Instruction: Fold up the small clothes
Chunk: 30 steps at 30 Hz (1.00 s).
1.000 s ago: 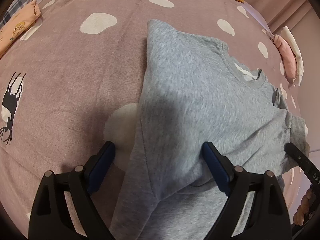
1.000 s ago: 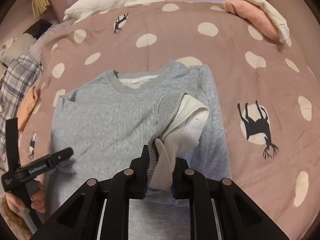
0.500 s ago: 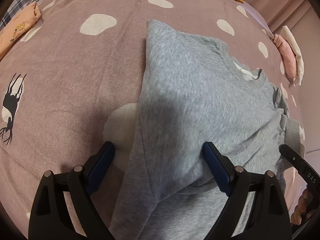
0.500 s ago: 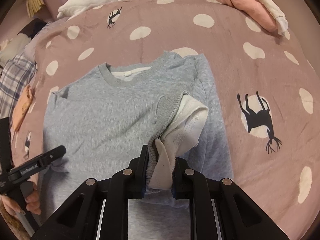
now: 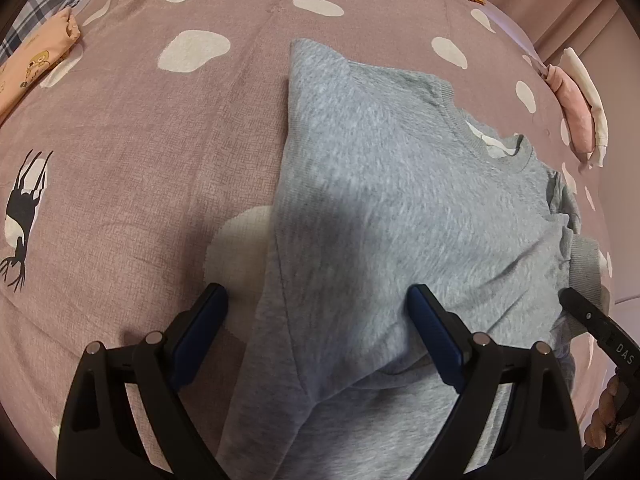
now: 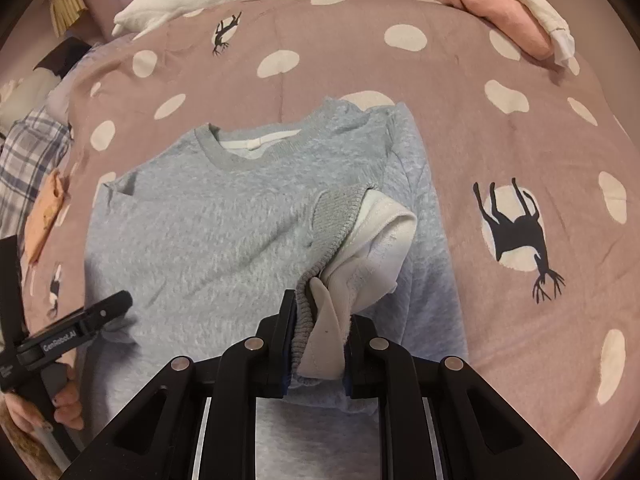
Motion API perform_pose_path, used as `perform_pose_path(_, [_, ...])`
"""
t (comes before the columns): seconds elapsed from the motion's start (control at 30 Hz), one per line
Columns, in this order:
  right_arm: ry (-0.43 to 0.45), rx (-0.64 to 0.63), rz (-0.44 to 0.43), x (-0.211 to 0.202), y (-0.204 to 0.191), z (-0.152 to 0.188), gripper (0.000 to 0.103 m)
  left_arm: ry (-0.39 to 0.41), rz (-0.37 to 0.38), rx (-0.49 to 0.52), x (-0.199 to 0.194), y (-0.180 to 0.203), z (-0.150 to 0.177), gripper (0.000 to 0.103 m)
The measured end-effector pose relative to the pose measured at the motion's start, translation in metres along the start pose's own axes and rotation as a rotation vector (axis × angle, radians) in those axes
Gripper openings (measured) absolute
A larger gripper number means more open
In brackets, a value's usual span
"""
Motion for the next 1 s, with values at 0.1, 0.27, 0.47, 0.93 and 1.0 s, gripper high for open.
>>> perform_pose_path(0.1, [-0.005, -0.001, 0.007, 0.002, -0.002, 0.000, 0.017, 0.000, 0.003, 0.001, 0.000, -0.001, 0.000, 0.093])
perform_pose_path(0.27, [-0.017, 0.004, 0.009, 0.006, -0.001, 0.001, 0.017, 0.000, 0.003, 0.001, -0.001, 0.000, 0.001, 0.093])
perform_pose_path(0.47, [-0.023, 0.008, 0.008, 0.009, 0.000, 0.002, 0.017, 0.000, 0.005, 0.001, -0.001, -0.001, 0.001, 0.093])
perform_pose_path(0.93, [-0.041, 0.027, 0.001, 0.018, 0.004, 0.002, 0.017, 0.001, 0.013, 0.001, -0.002, -0.001, 0.002, 0.093])
perform_pose_path(1.0, [-0.041, 0.030, -0.006, 0.019, 0.005, 0.002, 0.017, 0.001, 0.014, 0.001, -0.003, -0.001, 0.002, 0.093])
Point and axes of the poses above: each gripper's, at about its wrist camera, not at the fingertips, and x roughly the way its jaws point, y to its right, z to its underside, the point moved 3 cm from there along x, roughly the way its jaws point, and after that the axes turned 9 degrees about -x, right-handed, at the moved point
